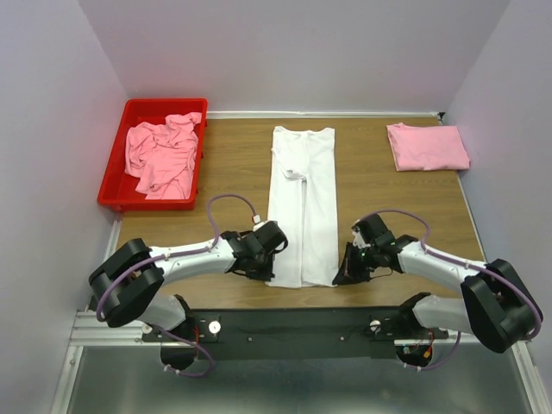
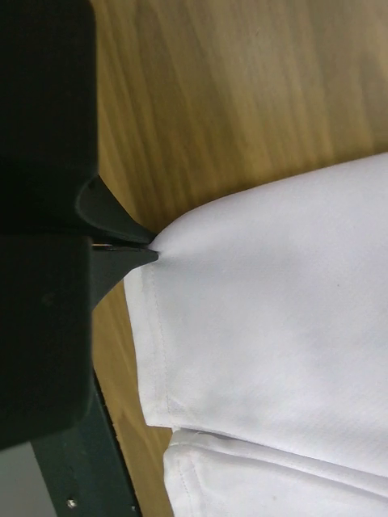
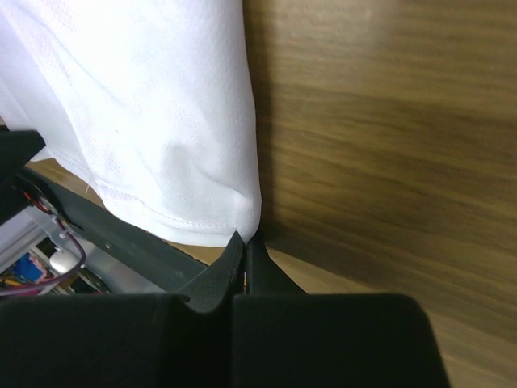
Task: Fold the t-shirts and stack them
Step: Fold the tshirt
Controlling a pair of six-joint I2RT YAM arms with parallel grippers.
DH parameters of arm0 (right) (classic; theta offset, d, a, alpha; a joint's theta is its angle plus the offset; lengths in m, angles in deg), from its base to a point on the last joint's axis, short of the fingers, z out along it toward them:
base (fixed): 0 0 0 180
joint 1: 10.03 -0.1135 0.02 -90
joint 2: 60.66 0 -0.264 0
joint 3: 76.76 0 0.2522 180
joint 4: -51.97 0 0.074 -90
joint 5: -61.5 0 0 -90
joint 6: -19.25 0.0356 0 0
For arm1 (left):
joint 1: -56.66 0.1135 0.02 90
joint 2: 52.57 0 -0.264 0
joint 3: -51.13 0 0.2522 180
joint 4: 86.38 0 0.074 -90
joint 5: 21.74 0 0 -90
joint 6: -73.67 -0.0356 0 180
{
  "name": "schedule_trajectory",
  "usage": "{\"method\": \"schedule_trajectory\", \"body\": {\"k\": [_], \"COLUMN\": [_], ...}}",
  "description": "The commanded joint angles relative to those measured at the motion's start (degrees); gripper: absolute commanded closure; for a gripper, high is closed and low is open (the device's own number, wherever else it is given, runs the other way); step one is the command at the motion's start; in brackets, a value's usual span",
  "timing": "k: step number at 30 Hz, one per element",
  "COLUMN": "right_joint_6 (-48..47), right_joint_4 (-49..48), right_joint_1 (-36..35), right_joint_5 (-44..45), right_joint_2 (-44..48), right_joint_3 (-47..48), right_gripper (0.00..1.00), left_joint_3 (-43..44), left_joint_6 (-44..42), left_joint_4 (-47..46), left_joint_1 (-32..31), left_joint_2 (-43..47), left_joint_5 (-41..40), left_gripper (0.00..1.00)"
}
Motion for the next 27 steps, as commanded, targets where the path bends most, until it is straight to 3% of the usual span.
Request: {"method": "schedule_trajectory", "body": {"k": [1,6,15,27], "right_joint_6": [-1.9,-1.4,-7.9,-14.4], "right_joint_4": [7.3,9.7,10.6,10.5], "right_joint_1": [-0.3,-0.2,4.9,10.4], "right_joint_5": [3.5,11.0,17.5,18.1], "right_joint_2": [1.5,1.6,-9.5,-26.2], "right_joint_3": [-0.3,9.6,29.0,46.3], "right_gripper": [0.99,0.99,0.99,0.99], "left_joint_3": [-1.7,7.0,18.7,28.4], "left_joint_6": [1.7,-0.7,-11.6,-19.1], "left_joint_4": [1.5,2.6,-0.6,-8.9], "left_joint_1": [-1.7,0.4,14.7,23.8], "left_joint_2": [-0.2,0.3,0.8,-13.0], "left_joint_5": [1.8,-1.6,-3.8,-0.8], "left_gripper": [1.00,1.00,1.00,1.00]}}
